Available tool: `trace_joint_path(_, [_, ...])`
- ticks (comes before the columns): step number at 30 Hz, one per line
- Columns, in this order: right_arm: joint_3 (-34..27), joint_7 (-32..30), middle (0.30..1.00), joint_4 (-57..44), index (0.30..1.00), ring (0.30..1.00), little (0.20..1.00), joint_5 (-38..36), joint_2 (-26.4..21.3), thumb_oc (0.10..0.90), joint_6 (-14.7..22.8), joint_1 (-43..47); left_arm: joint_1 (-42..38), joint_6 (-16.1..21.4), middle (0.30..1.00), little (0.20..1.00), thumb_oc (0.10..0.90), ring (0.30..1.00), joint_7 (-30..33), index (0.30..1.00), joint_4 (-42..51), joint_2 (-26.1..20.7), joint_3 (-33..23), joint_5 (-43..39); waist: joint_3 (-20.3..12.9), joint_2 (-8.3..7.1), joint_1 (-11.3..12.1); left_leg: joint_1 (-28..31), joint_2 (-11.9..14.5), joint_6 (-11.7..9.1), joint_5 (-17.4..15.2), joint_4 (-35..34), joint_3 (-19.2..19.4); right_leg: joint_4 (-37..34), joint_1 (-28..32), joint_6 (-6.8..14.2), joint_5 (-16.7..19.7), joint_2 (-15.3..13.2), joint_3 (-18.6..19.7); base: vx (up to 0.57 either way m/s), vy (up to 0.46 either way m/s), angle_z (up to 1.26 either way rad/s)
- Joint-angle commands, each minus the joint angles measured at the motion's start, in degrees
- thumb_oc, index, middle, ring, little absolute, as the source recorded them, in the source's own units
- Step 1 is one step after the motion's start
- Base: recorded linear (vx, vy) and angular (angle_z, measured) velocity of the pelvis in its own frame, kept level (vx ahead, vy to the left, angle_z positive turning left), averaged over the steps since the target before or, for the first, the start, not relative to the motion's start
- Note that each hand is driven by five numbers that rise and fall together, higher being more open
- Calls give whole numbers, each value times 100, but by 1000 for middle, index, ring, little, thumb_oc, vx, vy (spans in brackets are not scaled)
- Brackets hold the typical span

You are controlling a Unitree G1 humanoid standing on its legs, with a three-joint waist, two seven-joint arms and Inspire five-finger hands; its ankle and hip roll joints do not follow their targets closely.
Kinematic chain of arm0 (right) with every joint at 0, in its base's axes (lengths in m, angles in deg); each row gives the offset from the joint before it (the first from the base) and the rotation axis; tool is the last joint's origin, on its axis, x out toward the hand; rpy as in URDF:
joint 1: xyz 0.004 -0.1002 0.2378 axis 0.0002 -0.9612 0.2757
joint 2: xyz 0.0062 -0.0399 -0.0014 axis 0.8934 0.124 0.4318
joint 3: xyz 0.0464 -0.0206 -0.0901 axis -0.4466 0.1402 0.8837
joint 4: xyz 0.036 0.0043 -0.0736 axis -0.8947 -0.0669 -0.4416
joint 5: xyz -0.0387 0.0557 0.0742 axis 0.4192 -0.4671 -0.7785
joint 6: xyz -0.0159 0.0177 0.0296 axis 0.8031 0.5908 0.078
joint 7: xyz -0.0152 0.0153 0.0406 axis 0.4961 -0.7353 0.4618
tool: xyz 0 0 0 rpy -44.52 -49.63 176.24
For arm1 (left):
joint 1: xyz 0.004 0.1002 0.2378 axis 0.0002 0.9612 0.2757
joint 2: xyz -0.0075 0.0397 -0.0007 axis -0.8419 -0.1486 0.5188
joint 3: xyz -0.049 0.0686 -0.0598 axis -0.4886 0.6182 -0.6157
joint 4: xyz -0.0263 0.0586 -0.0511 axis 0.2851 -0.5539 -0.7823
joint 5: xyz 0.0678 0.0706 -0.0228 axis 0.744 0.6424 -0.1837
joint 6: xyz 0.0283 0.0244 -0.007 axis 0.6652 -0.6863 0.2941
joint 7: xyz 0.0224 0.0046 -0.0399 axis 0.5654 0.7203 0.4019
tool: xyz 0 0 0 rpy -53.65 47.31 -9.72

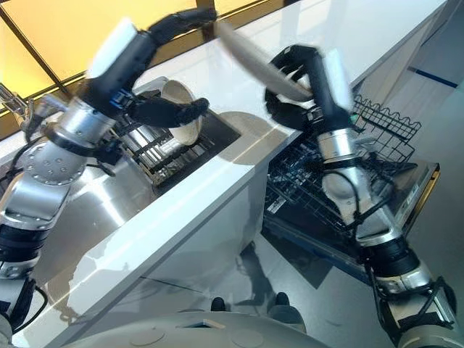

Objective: Pick up plates and place into dishwasher.

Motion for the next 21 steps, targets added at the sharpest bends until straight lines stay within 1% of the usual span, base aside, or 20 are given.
trace_joint_path(1, [-964,-654,300,102,300,300,200,-132,-459,100,604,154,16,358,900,900,800,900,519,900,-377,-453,-632,-468,-657,-58,96,-238,-115,249,-294,8,-90,654,-229,244,-87,-44,-144,43,-41,-1])
trace_joint_path(3, [-1344,-812,300,341,300,300,200,-153,-577,100,578,-82,247,373,900,900,800,900,617,900,-495,-498,-937,-393,-667,-70,83,-241,-83,231,-280,8,-71,618,-201,218,-118,-25,-164,65,-48,0])
trace_joint_path(4, [-1467,-812,300,411,300,300,200,-201,-614,100,582,-166,324,404,900,900,800,900,647,900,-526,-515,-1013,-393,-681,-75,78,-208,-79,227,-340,8,-81,603,-158,223,-177,-25,-171,86,-64,0])
trace_joint_path(5, [-1705,-911,300,610,300,300,200,-224,-690,100,499,-310,452,432,900,900,800,900,717,900,-643,-557,-1190,-456,-680,-89,70,-199,-55,213,-333,8,-63,580,-130,206,-200,-11,-188,75,-58,1])
trace_joint_path(10, [-2189,-1010,300,1396,300,300,200,-591,-994,100,330,-475,538,408,900,900,800,900,779,900,-1103,-654,-1429,-593,-696,-125,59,-178,8,151,-312,8,-16,511,-49,155,-237,41,-264,33,-76,9])
trace_joint_path(12, [-2317,-899,300,1739,300,300,200,-729,-1155,100,112,-590,568,393,900,900,800,900,828,900,-1303,-718,-1467,-610,-693,-137,60,-177,37,121,-290,8,-15,501,-26,131,-250,74,-283,30,-98,5])
trace_joint_path(15, [-2386,-589,300,2188,300,300,200,-973,-1260,100,-36,-754,602,401,900,900,800,900,942,900,-1498,-721,-1477,-579,-675,-151,57,-180,64,92,-263,8,-48,504,-6,96,-275,116,-294,29,-87,2])
trace_joint_path(16, [-2388,-565,300,2216,300,300,200,-985,-1273,100,-38,-760,600,403,900,900,800,900,946,900,-1516,-721,-1472,-576,-675,-150,56,-178,66,88,-261,8,-52,506,-3,92,-277,119,-297,42,-96,2])
trace_joint_path(18, [-2398,-158,300,2605,300,300,200,-955,-1355,100,-198,-959,664,416,900,900,800,900,1018,900,-1666,-784,-1547,-557,-650,-155,55,-190,102,49,-215,8,-85,523,4,53,-303,154,-326,44,-104,2])
trace_joint_path(21, [-2294,221,300,2950,300,300,200,-805,-1424,100,-389,-1079,725,425,900,900,800,900,1050,900,-1748,-839,-1628,-525,-601,-151,73,-200,150,-2,-166,9,-125,570,18,10,-356,171,-393,40,-90,4])
